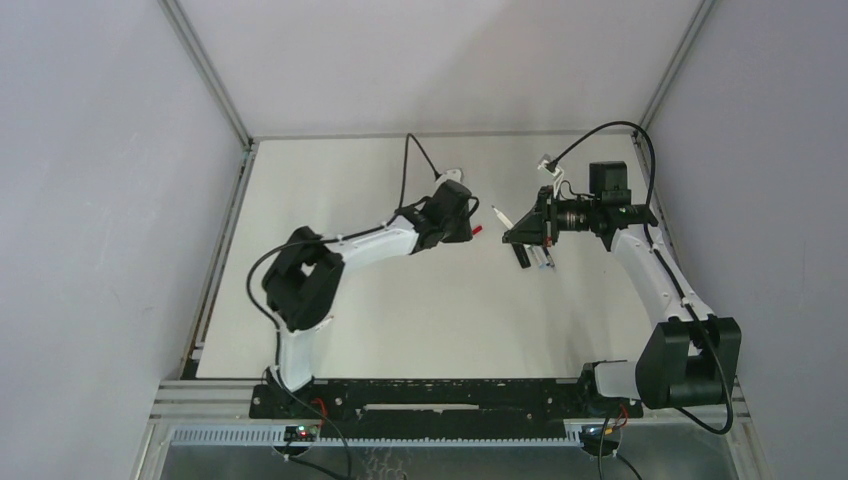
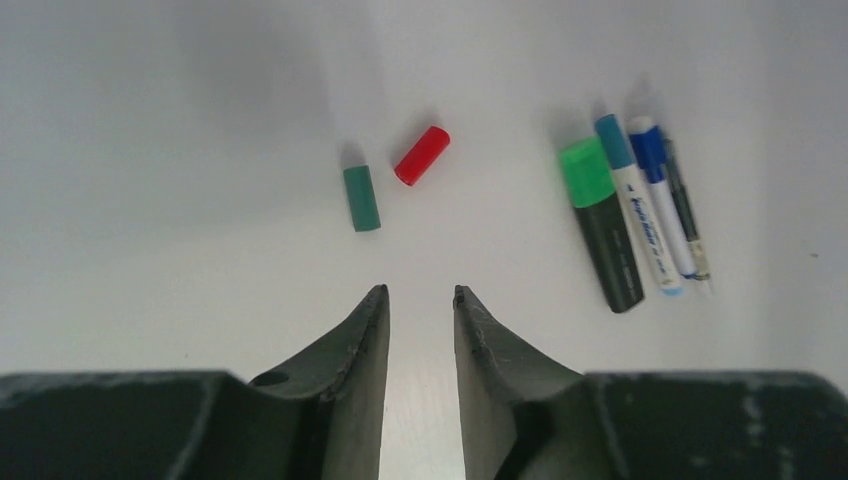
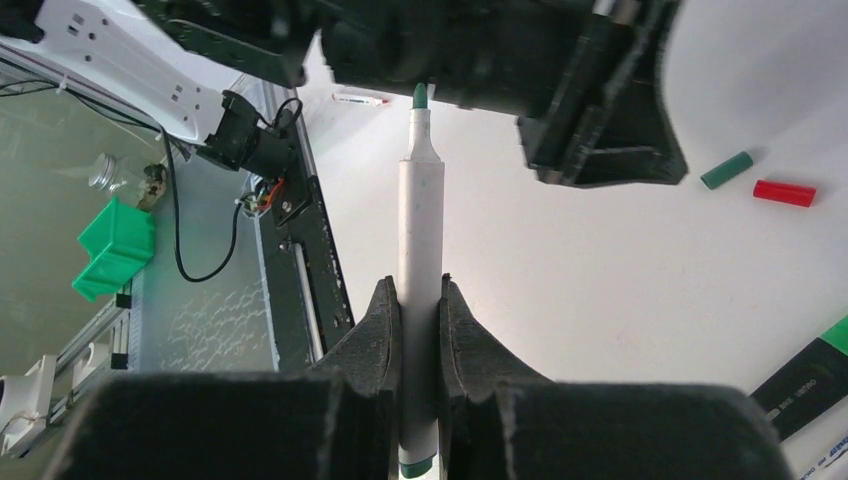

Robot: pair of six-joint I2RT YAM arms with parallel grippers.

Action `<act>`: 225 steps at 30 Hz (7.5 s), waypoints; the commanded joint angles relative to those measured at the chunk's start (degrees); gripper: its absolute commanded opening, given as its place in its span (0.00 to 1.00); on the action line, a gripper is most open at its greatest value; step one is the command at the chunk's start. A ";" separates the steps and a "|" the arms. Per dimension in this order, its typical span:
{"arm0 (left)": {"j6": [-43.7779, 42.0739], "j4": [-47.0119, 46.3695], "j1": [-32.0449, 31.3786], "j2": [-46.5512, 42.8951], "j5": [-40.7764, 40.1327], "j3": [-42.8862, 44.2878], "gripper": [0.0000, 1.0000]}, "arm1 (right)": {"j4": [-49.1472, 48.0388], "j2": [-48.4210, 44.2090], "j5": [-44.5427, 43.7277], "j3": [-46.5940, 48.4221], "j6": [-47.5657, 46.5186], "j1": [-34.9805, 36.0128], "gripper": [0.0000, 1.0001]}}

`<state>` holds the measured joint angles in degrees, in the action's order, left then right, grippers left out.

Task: Insert the pens into the pen caps
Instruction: Move the pen cap to the center of the board, then insert the pen cap onto the pen.

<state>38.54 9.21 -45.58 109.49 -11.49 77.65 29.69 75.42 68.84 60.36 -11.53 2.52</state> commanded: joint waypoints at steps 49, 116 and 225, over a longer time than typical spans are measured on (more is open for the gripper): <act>-6.49 28.02 1.93 11.80 1.47 15.96 0.08 | 1.11 -1.15 2.52 1.99 -2.36 -2.09 0.00; -15.52 36.37 -9.55 3.16 7.72 -17.35 0.18 | 2.22 -1.13 5.78 2.04 -2.69 -3.63 0.00; 22.19 -88.85 -9.17 -35.49 -4.16 -50.50 0.00 | -42.18 -13.71 -5.61 -18.87 27.07 19.95 0.00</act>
<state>60.20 -77.08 -54.37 74.17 -15.90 24.34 -10.57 62.13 64.03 41.41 14.72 22.15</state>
